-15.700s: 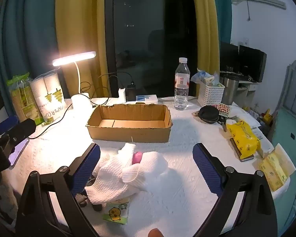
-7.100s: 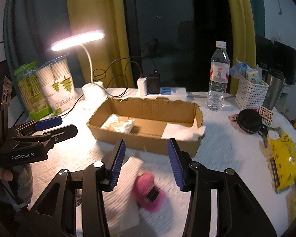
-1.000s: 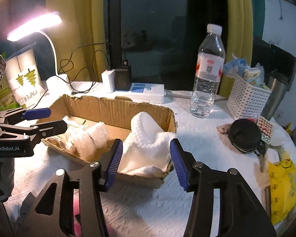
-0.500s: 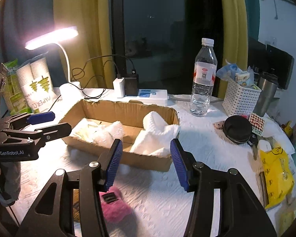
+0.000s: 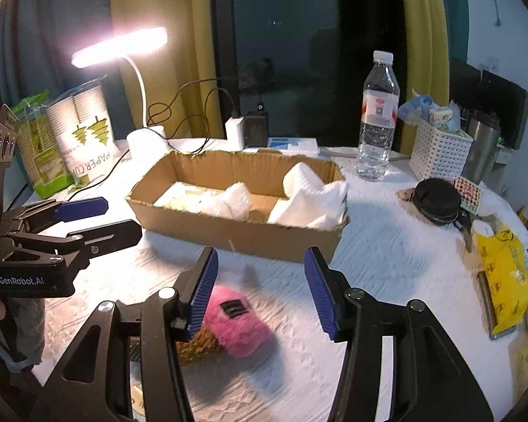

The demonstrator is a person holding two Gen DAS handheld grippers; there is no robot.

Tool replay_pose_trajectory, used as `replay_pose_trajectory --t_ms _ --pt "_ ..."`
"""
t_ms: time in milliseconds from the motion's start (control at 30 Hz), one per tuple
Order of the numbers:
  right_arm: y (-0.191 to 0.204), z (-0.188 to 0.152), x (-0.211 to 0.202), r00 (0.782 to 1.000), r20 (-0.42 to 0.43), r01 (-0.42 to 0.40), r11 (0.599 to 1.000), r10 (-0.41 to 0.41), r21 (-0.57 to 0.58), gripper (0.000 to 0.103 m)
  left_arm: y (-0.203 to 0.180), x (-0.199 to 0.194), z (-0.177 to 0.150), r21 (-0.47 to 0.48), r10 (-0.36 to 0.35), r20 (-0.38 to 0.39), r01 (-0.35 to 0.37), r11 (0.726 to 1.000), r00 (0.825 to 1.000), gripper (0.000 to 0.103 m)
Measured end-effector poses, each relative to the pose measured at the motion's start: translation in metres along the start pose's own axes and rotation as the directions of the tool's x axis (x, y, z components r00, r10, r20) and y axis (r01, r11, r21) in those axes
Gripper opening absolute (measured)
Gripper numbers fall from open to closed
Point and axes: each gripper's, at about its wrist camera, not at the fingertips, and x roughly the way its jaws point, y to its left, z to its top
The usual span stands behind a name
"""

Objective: Organize soft objects
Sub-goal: 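Withdraw both tools from the box toward the plush toys, then grasp the pink plush with the right tool while the left tool grasps the brown fuzzy plush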

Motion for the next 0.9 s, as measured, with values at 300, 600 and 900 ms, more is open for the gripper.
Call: replay_pose_trajectory --t_ms 300,600,900 --pt "0.009 -0.022 0.016 0.997 -0.053 -0.055 0.998 0.055 -0.005 0.067 0.006 0.005 -0.025 -0.028 0.015 -0.044 -0.017 0.999 0.999 0.087" --pt "0.008 -0.036 0.046 0.982 -0.158 -0.105 0.994 0.108 0.022 0.067 0.008 0.014 -0.037 -0.040 0.027 -0.082 -0.031 0.999 0.996 0.087" --pt "-0.007 -0.042 0.047 0.976 -0.172 -0.121 0.990 0.132 0.072 0.045 -0.003 0.027 -0.038 -0.019 0.028 -0.117 -0.031 0.999 0.993 0.087"
